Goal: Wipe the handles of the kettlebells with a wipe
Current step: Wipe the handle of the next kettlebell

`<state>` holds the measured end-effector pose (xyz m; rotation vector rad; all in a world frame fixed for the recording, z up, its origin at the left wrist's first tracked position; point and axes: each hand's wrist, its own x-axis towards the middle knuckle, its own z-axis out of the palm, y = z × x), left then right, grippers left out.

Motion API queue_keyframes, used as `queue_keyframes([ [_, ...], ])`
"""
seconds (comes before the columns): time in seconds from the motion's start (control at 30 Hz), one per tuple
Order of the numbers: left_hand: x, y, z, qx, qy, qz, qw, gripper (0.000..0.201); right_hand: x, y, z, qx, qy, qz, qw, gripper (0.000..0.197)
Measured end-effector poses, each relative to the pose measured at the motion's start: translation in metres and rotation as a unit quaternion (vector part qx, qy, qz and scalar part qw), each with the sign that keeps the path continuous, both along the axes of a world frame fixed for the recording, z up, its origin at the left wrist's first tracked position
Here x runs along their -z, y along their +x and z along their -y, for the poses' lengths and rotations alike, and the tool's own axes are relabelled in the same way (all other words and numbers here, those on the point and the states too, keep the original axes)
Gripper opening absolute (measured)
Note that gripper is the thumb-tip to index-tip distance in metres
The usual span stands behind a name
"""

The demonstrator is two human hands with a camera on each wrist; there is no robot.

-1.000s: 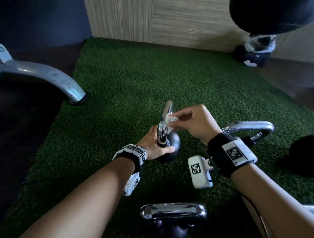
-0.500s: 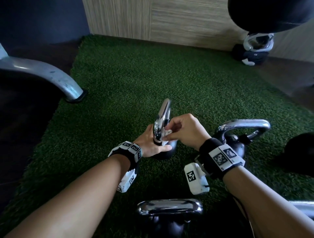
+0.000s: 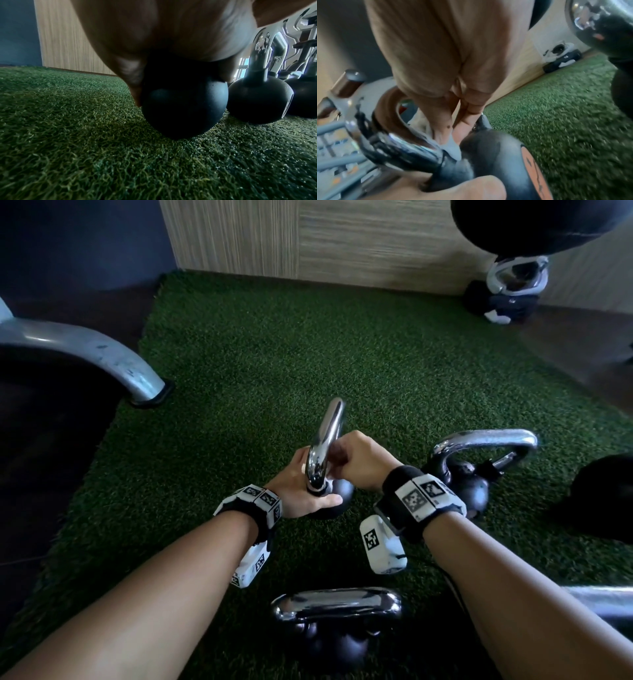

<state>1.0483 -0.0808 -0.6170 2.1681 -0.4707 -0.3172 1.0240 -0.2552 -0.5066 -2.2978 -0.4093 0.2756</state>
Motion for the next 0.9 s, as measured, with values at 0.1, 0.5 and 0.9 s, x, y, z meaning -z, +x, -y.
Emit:
queue_keyframes([
  [0.1, -0.004, -0.005, 0.0, -0.001, -0.005, 0.011, 1.0, 0.1, 0.005, -0.008, 0.01, -0.005, 0.115, -0.069, 0.991, 0.025],
  [0.5, -0.006, -0.011, 0.002, -0.008, 0.0, 0.024, 1.0, 0.102, 0.002, -0.016, 0.01, 0.045, 0.373, -0.26, 0.889, 0.024],
  [0.9, -0.017, -0.021, 0.007, -0.046, 0.002, 0.019, 0.999, 0.096, 0.009, -0.004, 0.009, 0.08, 0.54, -0.348, 0.762, 0.031],
])
